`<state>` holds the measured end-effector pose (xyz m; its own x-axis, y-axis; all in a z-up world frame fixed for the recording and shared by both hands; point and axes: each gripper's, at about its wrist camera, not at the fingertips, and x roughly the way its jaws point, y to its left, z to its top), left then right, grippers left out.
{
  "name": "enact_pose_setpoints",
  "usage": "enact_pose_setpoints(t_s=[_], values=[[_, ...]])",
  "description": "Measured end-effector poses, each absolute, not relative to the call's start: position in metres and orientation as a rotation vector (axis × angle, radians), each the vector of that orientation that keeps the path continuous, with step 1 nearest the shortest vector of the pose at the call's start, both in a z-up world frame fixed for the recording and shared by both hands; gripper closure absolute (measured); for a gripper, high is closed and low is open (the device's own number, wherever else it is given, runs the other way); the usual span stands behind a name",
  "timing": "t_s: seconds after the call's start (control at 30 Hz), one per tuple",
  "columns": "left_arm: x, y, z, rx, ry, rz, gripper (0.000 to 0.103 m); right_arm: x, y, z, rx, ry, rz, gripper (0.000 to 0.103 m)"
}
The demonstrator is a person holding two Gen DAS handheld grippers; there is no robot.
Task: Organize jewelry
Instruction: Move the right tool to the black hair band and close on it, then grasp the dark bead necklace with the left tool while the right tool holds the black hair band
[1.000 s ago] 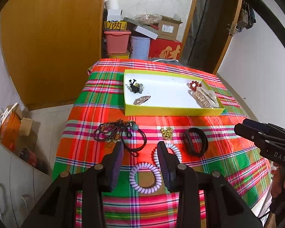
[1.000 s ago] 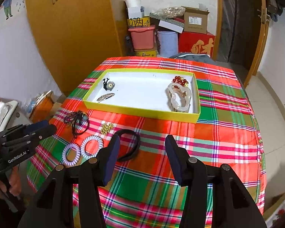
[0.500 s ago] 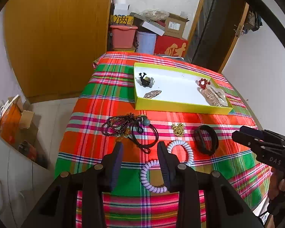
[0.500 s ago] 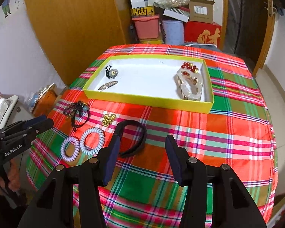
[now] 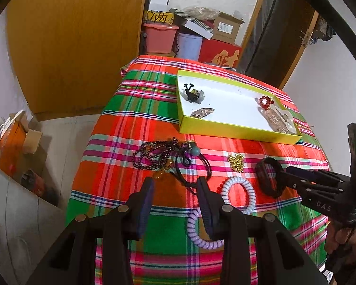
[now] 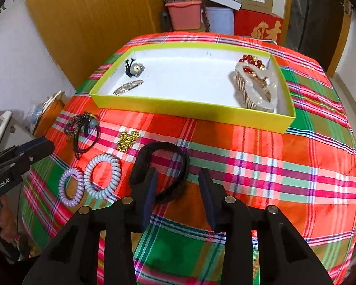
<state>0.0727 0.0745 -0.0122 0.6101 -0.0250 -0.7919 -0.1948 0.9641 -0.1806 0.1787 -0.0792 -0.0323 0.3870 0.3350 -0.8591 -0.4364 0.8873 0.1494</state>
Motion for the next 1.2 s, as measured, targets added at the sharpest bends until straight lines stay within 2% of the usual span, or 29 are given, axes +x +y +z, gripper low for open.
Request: enact_pose_setpoints(t_s=[0.43,0.77,0.93,1.2], values=[[0.087,0.084,-0.023,-0.28,0.928,0.112,0.066,0.183,-0.072,-0.039,-0.156,1.069,0.475,0.094],[0.099,0.089,-0.03,-0.283,0.94,0.121,0.066,0.181,-0.079,-0.034,-0.142,1.052,0.475,0.095],[0.106,0.091,-0.033,-0.287,0.935,0.117,0.058,0.18,-0.084,-0.028,-0.126,1.039,0.476,0.095],[0.118,0.092,-0.041,-0.258,0.934,0.133,0.057,0.179,-0.092,-0.022,-0.102,1.034,0.477,0.095]])
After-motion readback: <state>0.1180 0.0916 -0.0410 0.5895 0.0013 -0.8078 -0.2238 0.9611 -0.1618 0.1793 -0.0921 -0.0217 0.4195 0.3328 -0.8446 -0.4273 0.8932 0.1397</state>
